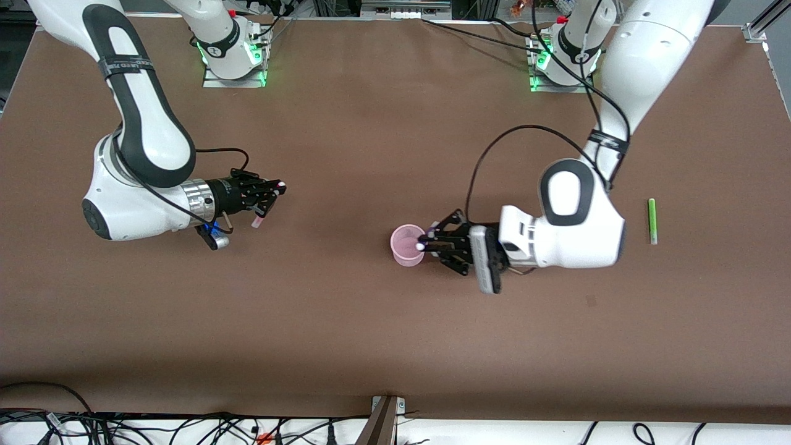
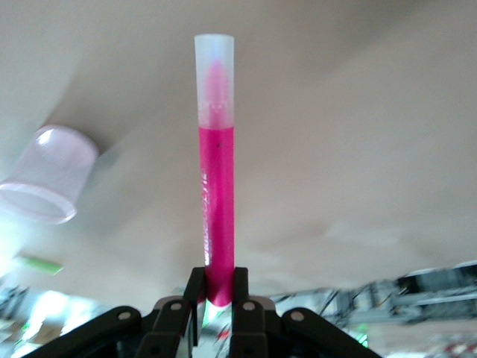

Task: Organize pens into pink holder with both arms
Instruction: 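Move the blue marker above the pink cup with the left gripper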

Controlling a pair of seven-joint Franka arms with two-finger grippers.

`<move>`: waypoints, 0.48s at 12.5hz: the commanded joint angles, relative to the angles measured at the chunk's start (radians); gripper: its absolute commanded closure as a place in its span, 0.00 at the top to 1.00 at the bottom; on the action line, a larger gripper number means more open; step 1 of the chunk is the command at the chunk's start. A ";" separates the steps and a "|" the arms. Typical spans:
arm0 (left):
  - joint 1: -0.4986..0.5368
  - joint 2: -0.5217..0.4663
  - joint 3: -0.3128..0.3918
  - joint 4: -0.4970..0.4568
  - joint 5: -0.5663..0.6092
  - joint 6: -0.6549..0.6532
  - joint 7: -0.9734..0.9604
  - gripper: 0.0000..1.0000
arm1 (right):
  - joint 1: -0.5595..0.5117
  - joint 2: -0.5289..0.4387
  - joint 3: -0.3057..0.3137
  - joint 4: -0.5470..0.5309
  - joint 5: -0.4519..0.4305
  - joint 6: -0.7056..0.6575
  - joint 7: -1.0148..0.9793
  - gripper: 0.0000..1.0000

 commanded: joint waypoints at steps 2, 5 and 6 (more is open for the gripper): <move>-0.097 0.015 0.008 -0.005 -0.013 0.145 0.243 0.00 | 0.003 0.049 0.002 0.026 0.214 0.011 0.043 0.00; -0.108 0.015 0.014 -0.066 -0.009 0.173 0.414 0.00 | 0.003 0.051 0.000 0.027 0.287 0.023 0.068 0.00; -0.111 0.015 0.013 -0.066 0.032 0.176 0.452 0.00 | 0.000 0.051 0.000 0.027 0.292 0.021 0.069 0.00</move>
